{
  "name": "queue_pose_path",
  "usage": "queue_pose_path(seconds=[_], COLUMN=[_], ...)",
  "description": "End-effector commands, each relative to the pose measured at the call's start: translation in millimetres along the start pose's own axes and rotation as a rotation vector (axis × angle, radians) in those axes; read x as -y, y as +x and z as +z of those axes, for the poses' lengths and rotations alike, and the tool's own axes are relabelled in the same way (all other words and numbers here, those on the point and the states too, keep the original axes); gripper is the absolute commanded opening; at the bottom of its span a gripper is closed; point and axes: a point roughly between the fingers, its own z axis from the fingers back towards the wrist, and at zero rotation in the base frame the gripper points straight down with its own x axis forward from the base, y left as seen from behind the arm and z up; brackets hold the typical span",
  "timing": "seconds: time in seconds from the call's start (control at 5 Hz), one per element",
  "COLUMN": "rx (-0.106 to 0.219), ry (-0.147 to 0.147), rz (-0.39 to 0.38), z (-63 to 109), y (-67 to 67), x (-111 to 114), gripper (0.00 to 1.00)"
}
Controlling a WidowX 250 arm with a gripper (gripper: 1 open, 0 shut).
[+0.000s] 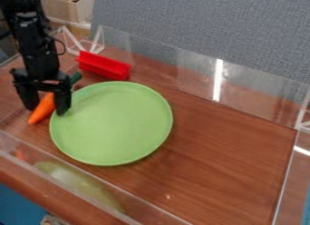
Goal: Put the carrot on the right side
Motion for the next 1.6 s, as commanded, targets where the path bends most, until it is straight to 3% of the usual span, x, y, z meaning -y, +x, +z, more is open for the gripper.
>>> queue_pose_path(seconds=[0.0,0.2,0.6,1.2,1.4], rx=[0.055,0.059,0.071,0.1,0.11], ry=[0.017,0.018,0.011,0.005,0.001], rz=[0.079,0.137,0.108,0.165,0.219], z=[14.7,15.7,9.8,17.7,24.6], y=[9.6,11.2,-3.4,-0.2,-1.9], x=[-9.6,-12.5,-3.5,-24.4,-27.7], gripper=[1.0,0.0,0.0,0.0,0.0])
